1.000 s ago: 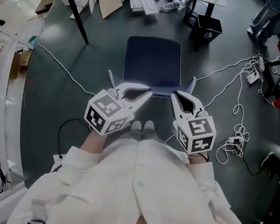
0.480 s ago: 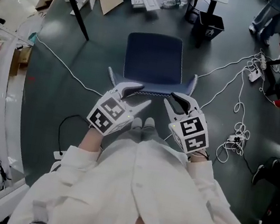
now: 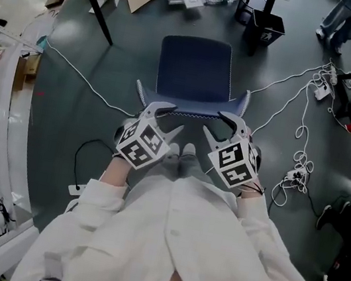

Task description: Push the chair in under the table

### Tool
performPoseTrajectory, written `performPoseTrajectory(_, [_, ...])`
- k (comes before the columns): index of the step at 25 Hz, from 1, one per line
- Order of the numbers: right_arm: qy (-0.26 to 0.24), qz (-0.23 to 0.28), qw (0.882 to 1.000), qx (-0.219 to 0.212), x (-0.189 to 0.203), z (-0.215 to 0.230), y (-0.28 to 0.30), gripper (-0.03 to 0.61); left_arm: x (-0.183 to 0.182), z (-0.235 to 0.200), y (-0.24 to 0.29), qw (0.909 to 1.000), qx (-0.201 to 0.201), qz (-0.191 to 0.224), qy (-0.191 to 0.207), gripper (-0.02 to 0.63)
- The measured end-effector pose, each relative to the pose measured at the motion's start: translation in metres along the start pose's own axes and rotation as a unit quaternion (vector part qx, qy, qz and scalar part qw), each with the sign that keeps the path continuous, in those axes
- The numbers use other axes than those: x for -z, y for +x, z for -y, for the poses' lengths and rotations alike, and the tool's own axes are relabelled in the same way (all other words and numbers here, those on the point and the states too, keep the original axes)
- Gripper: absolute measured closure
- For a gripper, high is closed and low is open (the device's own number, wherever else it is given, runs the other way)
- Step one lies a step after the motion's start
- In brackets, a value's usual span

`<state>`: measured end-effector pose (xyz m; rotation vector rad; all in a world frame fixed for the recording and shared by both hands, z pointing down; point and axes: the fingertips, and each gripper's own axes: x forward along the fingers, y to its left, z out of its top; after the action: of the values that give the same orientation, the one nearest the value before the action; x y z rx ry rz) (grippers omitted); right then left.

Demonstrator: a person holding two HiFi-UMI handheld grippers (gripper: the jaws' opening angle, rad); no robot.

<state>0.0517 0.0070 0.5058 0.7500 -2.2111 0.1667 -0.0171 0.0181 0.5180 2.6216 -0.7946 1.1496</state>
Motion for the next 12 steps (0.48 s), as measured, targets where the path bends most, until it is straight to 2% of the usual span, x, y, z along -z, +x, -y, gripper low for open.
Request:
performPoseTrajectory(6, [-0.040, -0.029, 0.999, 0.019, 0.012, 0.007, 0.012, 0.405, 0.011, -0.010, 0.011, 0.9989, -0.030, -0.026, 0.025, 0.436])
performPoseTrajectory(9, [-0.092, -0.042, 0.994, 0.042, 0.013, 0.012, 0.016, 0.405, 0.016, -0.009, 0.016, 0.9985, -0.026, -0.034, 0.034, 0.436])
performPoseTrajectory(12, [-0.131, -0.056, 0.989, 0.044, 0.018, 0.011, 0.021, 0.405, 0.020, -0.010, 0.020, 0.9978, -0.029, -0.042, 0.043, 0.436])
